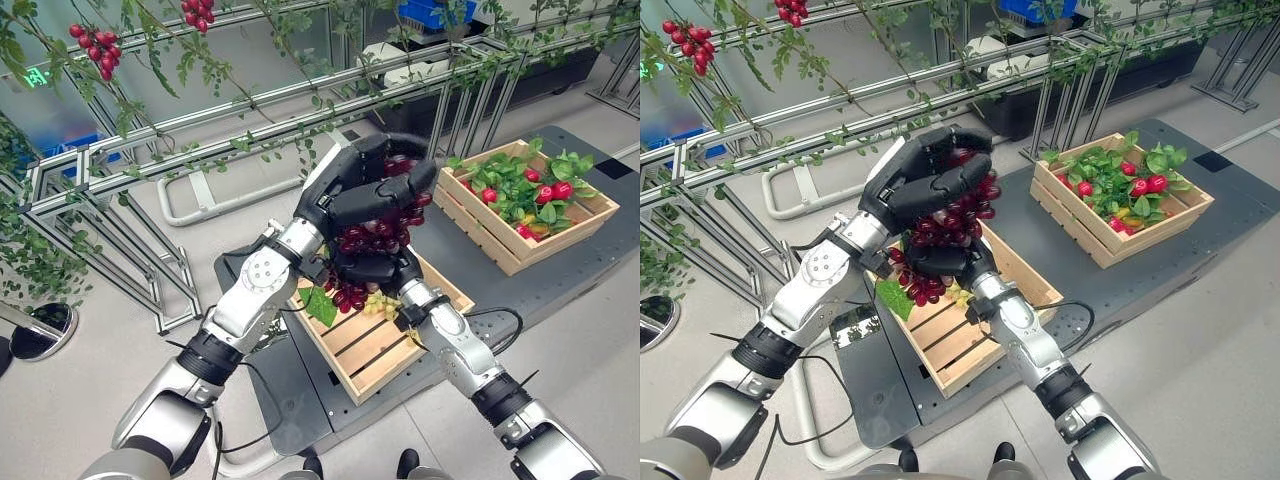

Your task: Pick up the fruits from the basket on one side to the basket on the other side

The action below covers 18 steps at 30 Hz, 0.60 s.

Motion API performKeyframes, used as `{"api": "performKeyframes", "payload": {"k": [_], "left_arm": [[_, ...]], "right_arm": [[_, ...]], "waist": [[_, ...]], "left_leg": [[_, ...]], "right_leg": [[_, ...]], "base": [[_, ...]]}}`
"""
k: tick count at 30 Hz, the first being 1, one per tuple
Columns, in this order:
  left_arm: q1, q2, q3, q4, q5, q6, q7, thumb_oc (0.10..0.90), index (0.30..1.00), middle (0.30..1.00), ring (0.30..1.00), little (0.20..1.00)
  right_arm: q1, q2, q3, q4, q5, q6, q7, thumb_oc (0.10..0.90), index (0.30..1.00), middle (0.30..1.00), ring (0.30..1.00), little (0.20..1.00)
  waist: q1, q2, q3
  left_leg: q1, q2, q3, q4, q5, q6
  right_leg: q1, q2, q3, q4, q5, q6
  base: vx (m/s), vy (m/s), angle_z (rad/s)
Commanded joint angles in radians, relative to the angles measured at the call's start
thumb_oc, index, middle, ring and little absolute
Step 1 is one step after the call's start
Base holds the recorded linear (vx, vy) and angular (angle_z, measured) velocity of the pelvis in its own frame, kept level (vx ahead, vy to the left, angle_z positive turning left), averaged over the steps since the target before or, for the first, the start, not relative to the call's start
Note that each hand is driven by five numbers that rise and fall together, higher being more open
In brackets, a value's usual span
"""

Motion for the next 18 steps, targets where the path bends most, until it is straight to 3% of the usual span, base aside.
{"api": "performKeyframes", "payload": {"k": [1, 11, 18], "left_arm": [[-0.043, -0.03, 0.067, 0.079, -0.012, -0.096, 0.04, 0.8, 0.9, 0.9, 0.9, 0.9], [0.049, -0.009, 0.171, 0.129, 0.015, -0.18, 0.151, 0.8, 0.9, 0.9, 0.9, 0.9], [0.11, -0.006, 0.213, 0.141, 0.038, -0.193, 0.157, 0.8, 0.9, 0.9, 0.9, 0.9]], "right_arm": [[-0.025, 0.085, -0.11, -0.083, 0.021, -0.176, 0.005, 0.4, 0.3, 0.3, 0.3, 0.3], [0.08, 0.043, -0.198, -0.053, 0.028, -0.198, 0.019, 0.4, 0.3, 0.3, 0.3, 0.3], [0.143, 0.013, -0.268, -0.033, 0.041, -0.215, 0.032, 0.4, 0.3, 0.3, 0.3, 0.3]], "waist": [[0.003, -0.034, -0.157], [-0.01, -0.038, -0.153], [-0.018, -0.04, -0.146]], "left_leg": [[-0.008, -0.038, -0.006, 0.001, -0.105, 0.006], [-0.001, -0.032, 0.006, 0.001, -0.107, 0.006], [0.005, -0.031, 0.015, 0.001, -0.11, 0.007]], "right_leg": [[0.045, -0.024, 0.024, 0.002, -0.103, -0.003], [0.044, -0.021, 0.032, 0.002, -0.103, -0.004], [0.045, -0.02, 0.038, 0.002, -0.102, -0.001]], "base": [[0.0, 0.0, 0.0], [0.0, 0.0, 0.0], [0.0, -0.002, -0.01]]}}
